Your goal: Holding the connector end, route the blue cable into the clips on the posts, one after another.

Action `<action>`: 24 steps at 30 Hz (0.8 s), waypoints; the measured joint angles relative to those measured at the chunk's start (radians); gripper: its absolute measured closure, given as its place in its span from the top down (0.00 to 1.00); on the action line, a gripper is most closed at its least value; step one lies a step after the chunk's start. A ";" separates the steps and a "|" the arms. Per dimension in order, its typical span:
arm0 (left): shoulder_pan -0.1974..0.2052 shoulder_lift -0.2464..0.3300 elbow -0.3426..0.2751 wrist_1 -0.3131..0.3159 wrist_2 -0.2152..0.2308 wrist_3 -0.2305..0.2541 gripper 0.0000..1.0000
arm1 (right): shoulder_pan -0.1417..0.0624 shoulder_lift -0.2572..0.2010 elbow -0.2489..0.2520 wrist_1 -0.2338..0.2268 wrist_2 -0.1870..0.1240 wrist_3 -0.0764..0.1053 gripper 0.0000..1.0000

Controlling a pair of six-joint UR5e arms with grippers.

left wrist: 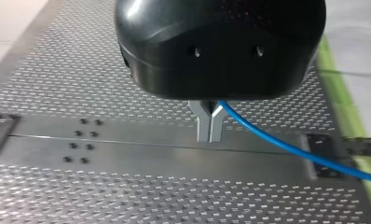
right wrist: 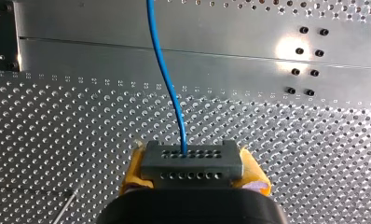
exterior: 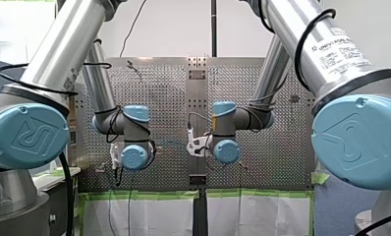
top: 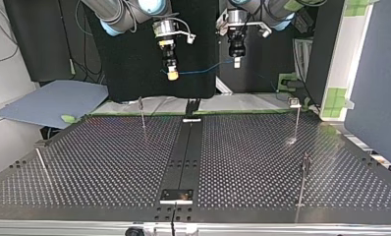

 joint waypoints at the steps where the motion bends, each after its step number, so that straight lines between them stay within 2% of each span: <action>1: -0.001 -0.005 0.000 -0.007 0.000 0.000 0.00 | 0.000 0.000 0.000 0.000 0.000 0.000 0.00; 6: -0.004 -0.015 0.000 -0.030 0.000 0.000 0.00 | 0.000 0.000 0.000 0.001 0.000 0.000 0.00; 21: -0.004 -0.016 0.000 -0.033 0.000 0.000 0.00 | 0.000 0.000 0.000 0.001 0.000 0.000 0.00; 24: -0.004 -0.016 0.000 -0.033 0.000 0.000 0.00 | -0.003 0.007 -0.001 0.007 0.007 -0.007 0.00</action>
